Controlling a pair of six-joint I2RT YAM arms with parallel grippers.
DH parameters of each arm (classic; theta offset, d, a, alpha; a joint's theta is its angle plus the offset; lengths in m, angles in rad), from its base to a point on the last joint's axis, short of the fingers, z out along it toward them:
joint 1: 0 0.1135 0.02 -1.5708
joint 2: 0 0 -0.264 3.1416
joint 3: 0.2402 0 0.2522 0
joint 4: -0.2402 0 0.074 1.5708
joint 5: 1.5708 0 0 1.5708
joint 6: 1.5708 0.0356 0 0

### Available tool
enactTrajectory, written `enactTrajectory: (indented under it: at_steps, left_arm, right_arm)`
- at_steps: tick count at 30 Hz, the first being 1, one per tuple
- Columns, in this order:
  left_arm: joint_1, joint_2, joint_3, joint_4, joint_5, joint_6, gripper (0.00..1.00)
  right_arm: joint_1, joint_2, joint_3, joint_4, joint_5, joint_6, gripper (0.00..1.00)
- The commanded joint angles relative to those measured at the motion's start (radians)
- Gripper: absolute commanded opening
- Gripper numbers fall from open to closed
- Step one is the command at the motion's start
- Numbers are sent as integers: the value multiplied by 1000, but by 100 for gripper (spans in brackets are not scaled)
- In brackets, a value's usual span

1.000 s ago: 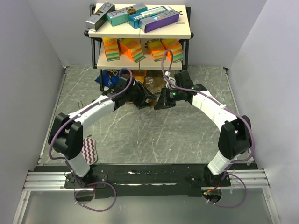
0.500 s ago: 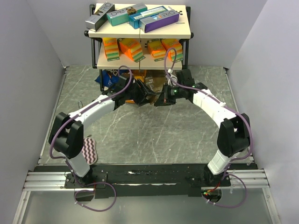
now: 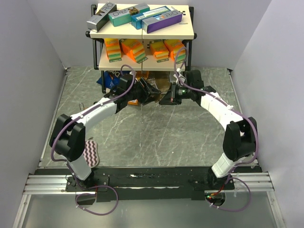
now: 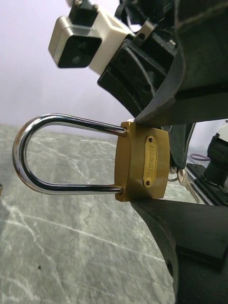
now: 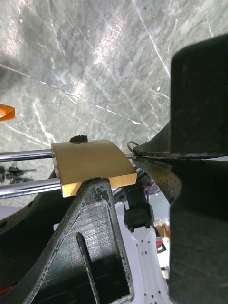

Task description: Unlock with the key

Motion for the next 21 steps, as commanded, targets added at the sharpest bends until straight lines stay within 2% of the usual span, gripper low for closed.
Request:
enactTrajectory:
  at_steps: [1, 11, 21]
  left_arm:
    - [-63, -90, -15, 102, 312, 2, 1]
    - [-65, -116, -38, 189, 366, 25, 1]
    - [-73, -129, -38, 229, 386, 39, 1]
  right_arm:
    - [-49, -61, -13, 314, 20, 58, 0]
    - [-88, -97, -66, 435, -67, 149, 0]
    - [-100, -106, -77, 468, -79, 187, 0]
